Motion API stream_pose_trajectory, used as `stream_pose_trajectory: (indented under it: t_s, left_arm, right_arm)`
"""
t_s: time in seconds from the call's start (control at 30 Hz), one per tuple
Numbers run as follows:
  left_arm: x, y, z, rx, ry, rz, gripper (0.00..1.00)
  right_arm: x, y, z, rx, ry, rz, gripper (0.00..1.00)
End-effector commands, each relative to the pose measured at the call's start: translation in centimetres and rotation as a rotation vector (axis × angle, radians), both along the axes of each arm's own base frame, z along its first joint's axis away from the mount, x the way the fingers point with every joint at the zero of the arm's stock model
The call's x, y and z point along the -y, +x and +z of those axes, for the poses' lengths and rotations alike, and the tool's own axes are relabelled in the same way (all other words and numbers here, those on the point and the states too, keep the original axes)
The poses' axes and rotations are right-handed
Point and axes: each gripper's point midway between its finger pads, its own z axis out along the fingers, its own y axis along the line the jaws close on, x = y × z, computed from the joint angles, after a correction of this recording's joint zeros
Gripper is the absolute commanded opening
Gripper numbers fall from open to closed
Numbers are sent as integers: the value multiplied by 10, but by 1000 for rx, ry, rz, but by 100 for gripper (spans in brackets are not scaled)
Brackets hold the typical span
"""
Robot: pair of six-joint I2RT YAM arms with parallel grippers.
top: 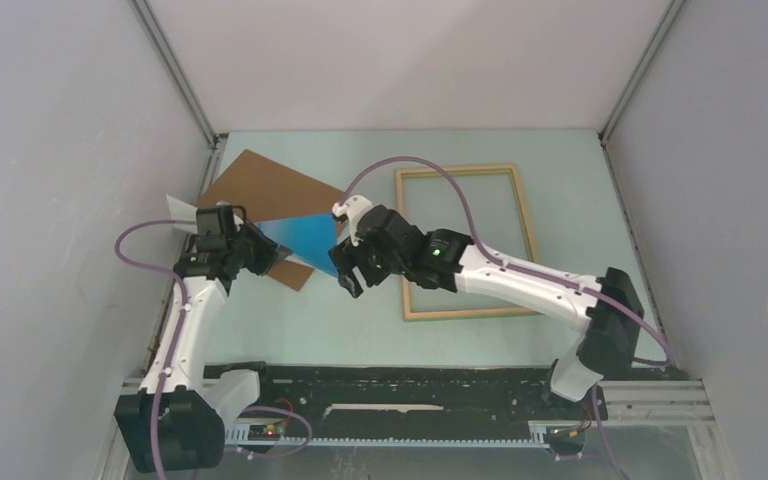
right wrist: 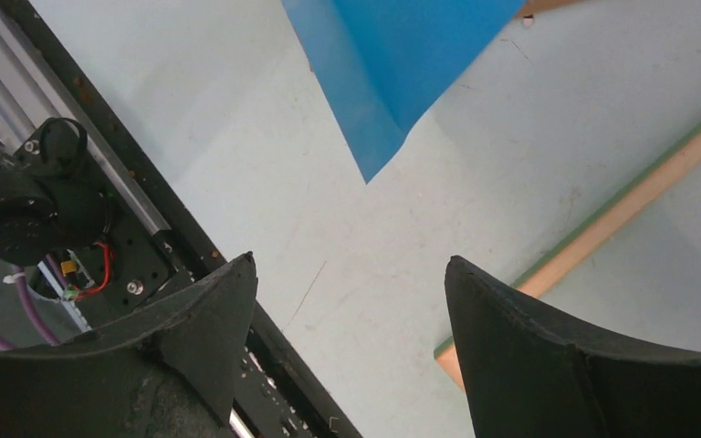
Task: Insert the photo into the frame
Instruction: Pick up the photo at the center of the board.
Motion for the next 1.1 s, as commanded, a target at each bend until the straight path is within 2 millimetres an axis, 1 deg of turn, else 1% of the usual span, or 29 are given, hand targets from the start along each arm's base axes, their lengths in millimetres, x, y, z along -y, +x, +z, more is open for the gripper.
stream_pose_trajectory:
  t_s: [0.0,0.03,0.1,0.17,0.2,0.27,0.37,0.43,0.57,0.63,0.67,0.73,0.77,0.87,0.93,1.07]
  left_arm:
    - [-8,-11,24,40,78,-8,0]
    - [-10,-16,26,47,98,-4,0]
    - [-18,-27,30,58,150,13,0]
    - [-29,-38,31,71,210,45,0]
    - [-33,-44,32,73,230,60,0]
    - [-38,-53,31,90,259,80,0]
    - [-43,-63,34,130,283,106,0]
    - [-44,-66,35,139,290,109,0]
    - [-37,-66,42,139,259,84,0]
    - [-33,-65,46,150,232,81,0]
    - [-32,-64,47,155,226,81,0]
    - [-32,-64,49,156,227,81,0]
    - [-33,-63,50,156,232,79,0]
    - [-33,-63,48,144,238,73,0]
    - [-32,-62,50,145,233,71,0]
    - [-30,-61,54,156,217,70,0]
  right_arm:
    - [-35,6,26,94,25,91,83]
    - [-41,8,29,104,24,104,83]
    - [-55,10,26,113,19,139,83]
    - [-67,11,14,122,-12,148,83]
    - [-71,10,12,117,-16,152,83]
    - [-79,4,10,106,-8,171,82]
    - [-90,-15,11,151,17,225,83]
    - [-96,-24,13,171,32,238,83]
    - [-108,-39,9,164,55,209,81]
    - [-111,-34,5,183,58,129,80]
    - [-113,-33,0,188,51,106,78]
    - [-115,-29,-3,226,28,52,74]
    - [-116,-28,-4,242,15,36,71]
    - [-120,-33,-7,256,5,25,70]
    - [-120,-30,-11,283,-23,-17,67]
    - [-120,-31,-21,384,-80,-72,64]
